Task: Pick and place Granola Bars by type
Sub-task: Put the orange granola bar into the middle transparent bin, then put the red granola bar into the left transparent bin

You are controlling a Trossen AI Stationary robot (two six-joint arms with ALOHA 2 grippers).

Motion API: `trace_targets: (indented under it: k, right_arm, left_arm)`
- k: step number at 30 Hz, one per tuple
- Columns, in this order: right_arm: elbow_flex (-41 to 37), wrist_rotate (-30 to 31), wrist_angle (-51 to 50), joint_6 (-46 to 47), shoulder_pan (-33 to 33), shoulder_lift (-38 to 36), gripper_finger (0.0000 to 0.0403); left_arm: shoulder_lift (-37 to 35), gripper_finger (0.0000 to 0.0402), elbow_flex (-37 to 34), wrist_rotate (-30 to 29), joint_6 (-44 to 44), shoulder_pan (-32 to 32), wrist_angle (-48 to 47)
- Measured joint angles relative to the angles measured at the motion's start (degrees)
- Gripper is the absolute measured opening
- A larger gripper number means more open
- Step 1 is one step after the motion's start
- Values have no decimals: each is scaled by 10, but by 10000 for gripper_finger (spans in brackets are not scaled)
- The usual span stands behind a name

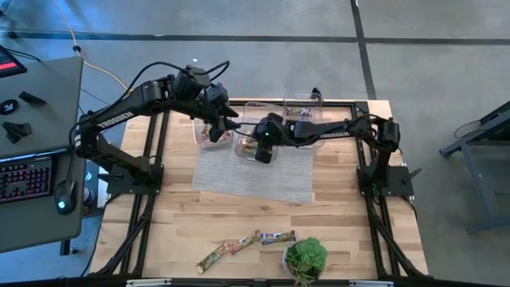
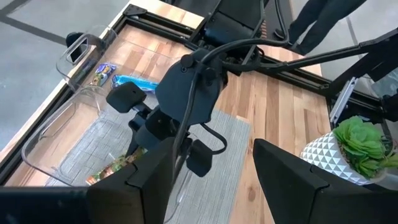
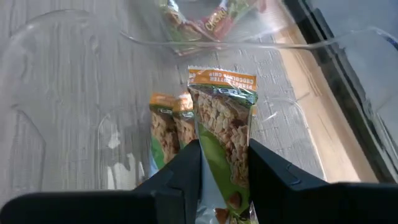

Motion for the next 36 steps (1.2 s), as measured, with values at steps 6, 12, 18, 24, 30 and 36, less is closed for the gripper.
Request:
trace_targets:
  k: [6, 12, 18, 24, 30, 36]
  right_arm:
    - [0, 12, -3, -13, -5, 0, 99]
    - [0, -14, 11, -39, -5, 0, 140]
    - [0, -66, 13, -41, -4, 0, 192]
    - [0, -239, 24, -42, 30, -34, 200]
    - [0, -264, 31, -51, 142, -69, 192]
    - [0, -110, 27, -53, 265, -73, 189]
  left_arm:
    - [0, 209, 0, 0, 0, 0, 0]
    - [0, 209, 0, 0, 0, 0, 0]
    - [0, 209, 0, 0, 0, 0, 0]
    - [0, 209, 0, 0, 0, 0, 0]
    - [0, 209, 0, 0, 0, 0, 0]
    - [0, 209, 0, 0, 0, 0, 0]
